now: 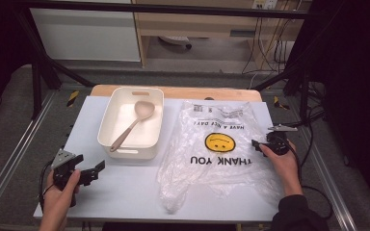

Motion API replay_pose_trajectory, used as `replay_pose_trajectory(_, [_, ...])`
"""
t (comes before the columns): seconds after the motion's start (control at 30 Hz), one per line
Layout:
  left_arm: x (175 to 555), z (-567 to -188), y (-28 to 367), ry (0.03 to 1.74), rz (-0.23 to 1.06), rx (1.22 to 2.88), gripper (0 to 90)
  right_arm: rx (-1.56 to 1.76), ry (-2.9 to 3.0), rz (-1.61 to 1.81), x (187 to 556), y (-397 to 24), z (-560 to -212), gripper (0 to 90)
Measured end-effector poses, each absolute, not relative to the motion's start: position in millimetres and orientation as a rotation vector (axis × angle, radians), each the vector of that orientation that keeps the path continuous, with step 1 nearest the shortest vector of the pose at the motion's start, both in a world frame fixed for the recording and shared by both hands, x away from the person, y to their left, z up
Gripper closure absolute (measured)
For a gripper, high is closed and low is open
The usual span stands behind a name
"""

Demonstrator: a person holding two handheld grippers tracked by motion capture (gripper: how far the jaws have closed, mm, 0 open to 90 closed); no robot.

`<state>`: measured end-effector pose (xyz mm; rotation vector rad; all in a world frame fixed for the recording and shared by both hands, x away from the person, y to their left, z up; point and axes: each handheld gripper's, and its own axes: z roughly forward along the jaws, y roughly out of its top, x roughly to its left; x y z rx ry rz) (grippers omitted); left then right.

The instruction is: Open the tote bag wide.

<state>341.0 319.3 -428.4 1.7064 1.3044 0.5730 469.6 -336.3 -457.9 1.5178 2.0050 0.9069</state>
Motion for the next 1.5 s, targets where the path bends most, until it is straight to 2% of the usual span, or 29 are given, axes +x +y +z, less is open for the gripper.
replay_pose_trajectory(0.03, [341,-429,319,1.305,0.572,1.705,7.6,1.518,2.005,0.907,470,-336,-458,30.8])
replay_pose_trajectory(0.07, [341,-428,319,1.306,0.572,1.706,7.8,1.498,2.008,0.923,469,-335,-458,40.4])
replay_pose_trajectory(0.13, [341,-428,318,1.305,0.570,1.705,7.8,1.477,2.024,0.932,467,-334,-458,49.2])
replay_pose_trajectory(0.2, [341,-428,319,1.306,0.571,1.707,7.9,1.465,2.024,0.931,465,-334,-457,62.6])
replay_pose_trajectory(0.27, [341,-428,319,1.304,0.572,1.708,8.0,1.460,2.017,0.932,464,-335,-458,70.1])
replay_pose_trajectory(0.3, [341,-428,320,1.306,0.571,1.708,8.0,1.460,2.017,0.932,464,-335,-458,70.1])
replay_pose_trajectory(0.33, [341,-428,321,1.310,0.573,1.700,8.0,1.470,2.003,0.935,465,-334,-458,80.0])
replay_pose_trajectory(0.4, [341,-428,323,1.321,0.575,1.693,8.1,1.469,1.998,0.949,466,-334,-459,89.1])
replay_pose_trajectory(0.97, [340,-428,322,1.315,0.577,1.696,8.6,1.738,1.695,0.949,488,-352,-460,90.0])
replay_pose_trajectory(1.0, [341,-428,322,1.314,0.577,1.698,8.6,1.736,1.699,0.956,487,-351,-459,87.7])
replay_pose_trajectory(1.07, [341,-427,321,1.310,0.576,1.697,8.5,1.716,1.724,0.985,483,-347,-457,69.9])
replay_pose_trajectory(1.1, [341,-427,321,1.310,0.576,1.697,8.5,1.716,1.724,0.985,483,-347,-457,69.9])
replay_pose_trajectory(1.13, [341,-427,321,1.309,0.584,1.696,8.5,1.664,1.767,0.993,475,-341,-452,54.1])
replay_pose_trajectory(1.23, [340,-426,322,1.312,0.588,1.690,8.4,1.586,1.790,0.964,464,-331,-439,36.8])
replay_pose_trajectory(1.37, [339,-426,323,1.315,0.592,1.682,8.3,1.514,1.762,0.998,446,-320,-420,22.6])
replay_pose_trajectory(1.5, [340,-425,323,1.310,0.590,1.686,8.3,1.452,1.792,1.013,427,-306,-409,16.4])
